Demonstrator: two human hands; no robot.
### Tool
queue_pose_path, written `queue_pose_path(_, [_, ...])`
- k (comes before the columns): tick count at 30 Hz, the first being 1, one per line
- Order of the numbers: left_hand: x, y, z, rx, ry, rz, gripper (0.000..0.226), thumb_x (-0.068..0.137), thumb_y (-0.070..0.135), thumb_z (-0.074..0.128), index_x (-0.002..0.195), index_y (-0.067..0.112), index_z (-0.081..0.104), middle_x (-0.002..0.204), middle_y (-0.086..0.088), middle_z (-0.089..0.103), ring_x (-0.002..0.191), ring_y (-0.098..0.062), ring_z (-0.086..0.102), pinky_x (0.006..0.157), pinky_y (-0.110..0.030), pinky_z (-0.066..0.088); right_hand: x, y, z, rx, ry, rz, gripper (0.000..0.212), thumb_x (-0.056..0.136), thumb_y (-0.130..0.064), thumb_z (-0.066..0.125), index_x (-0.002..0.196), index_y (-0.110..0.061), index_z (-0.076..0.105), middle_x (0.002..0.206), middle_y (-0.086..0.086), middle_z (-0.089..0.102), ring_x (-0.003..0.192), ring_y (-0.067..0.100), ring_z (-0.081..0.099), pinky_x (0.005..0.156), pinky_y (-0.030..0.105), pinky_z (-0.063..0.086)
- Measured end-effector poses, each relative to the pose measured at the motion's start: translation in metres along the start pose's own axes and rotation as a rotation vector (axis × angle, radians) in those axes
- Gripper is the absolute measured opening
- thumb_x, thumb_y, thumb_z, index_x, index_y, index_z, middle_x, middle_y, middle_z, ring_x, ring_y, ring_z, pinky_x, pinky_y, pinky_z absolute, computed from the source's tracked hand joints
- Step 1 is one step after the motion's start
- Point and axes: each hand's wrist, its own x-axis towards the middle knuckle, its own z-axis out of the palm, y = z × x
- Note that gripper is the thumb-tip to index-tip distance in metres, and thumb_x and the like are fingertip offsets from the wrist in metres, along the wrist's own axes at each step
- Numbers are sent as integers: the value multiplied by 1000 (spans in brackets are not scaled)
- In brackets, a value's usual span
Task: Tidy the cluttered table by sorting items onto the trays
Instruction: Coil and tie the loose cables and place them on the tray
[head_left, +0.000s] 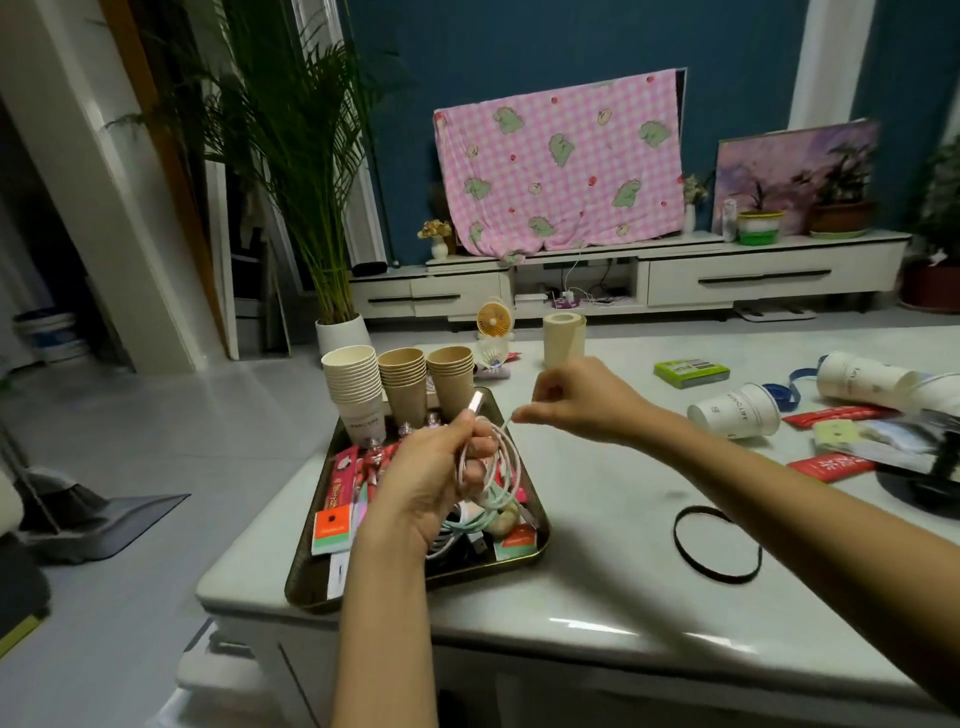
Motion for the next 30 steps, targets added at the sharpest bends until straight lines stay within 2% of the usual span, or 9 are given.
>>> queue_pose_path(3, [4,-10,14,115,129,-19,33,100,18,37,75,6,54,42,-2,56,30,-3,40,31,-11,27,-8,-25,6,16,165,-34,23,86,-30,64,78,-9,67,72,2,61,67,16,54,58,29,41])
queue_pose_path(6, [11,-17,20,-59,323,28,28,100,13,36,82,7,57,40,-27,43,27,-8,43,31,-12,31,-29,-53,24,17,237,-91,18,90,-21,52,82,-9,62,83,4,56,72,21,53,60,33,41])
queue_pose_path(9, [14,-19,16,-221,486,27,35,99,20,39,70,8,54,53,-10,56,49,-19,50,48,-24,39,-50,-69,47,-126,254,-186,24,92,-24,46,107,-11,60,104,8,48,76,32,56,61,35,42])
queue_pose_path(12, [12,-14,9,-443,392,11,42,102,23,32,69,5,52,48,-5,59,42,-15,58,42,-19,47,-69,-77,61,-133,197,-284,27,88,-14,52,113,-9,60,112,13,57,60,28,55,51,23,36])
queue_pose_path(15, [9,-10,-4,-655,310,-22,38,101,17,28,68,9,46,37,3,47,28,-6,45,35,-12,38,-85,-68,70,-145,190,-379,36,69,-2,68,105,-10,66,93,11,64,46,25,49,44,18,24])
queue_pose_path(20, [5,-8,-18,-754,79,-86,35,98,18,30,67,10,43,33,5,27,26,-4,25,33,-13,22,-93,-30,68,90,78,-245,16,87,-14,57,95,-10,70,82,7,58,71,27,56,59,34,44])
queue_pose_path(23, [0,-6,-5,-660,-112,-189,35,98,20,33,68,8,47,35,7,28,27,-3,25,34,-14,22,-79,-2,50,187,52,-114,18,90,-22,59,96,-10,72,81,1,65,73,13,56,68,29,42])
queue_pose_path(26, [0,-9,11,-412,-194,-265,35,98,21,36,69,7,50,36,9,31,27,-2,26,32,-13,20,-68,17,27,165,-41,-25,21,88,-27,61,87,-10,72,60,-16,54,58,-6,51,57,13,35])
queue_pose_path(30, [6,-24,33,-37,-146,-288,37,100,24,36,69,9,50,38,9,39,27,-1,26,31,-11,22,-61,27,12,-57,-10,-3,22,87,-35,62,82,-15,70,62,-10,54,59,5,47,58,27,37])
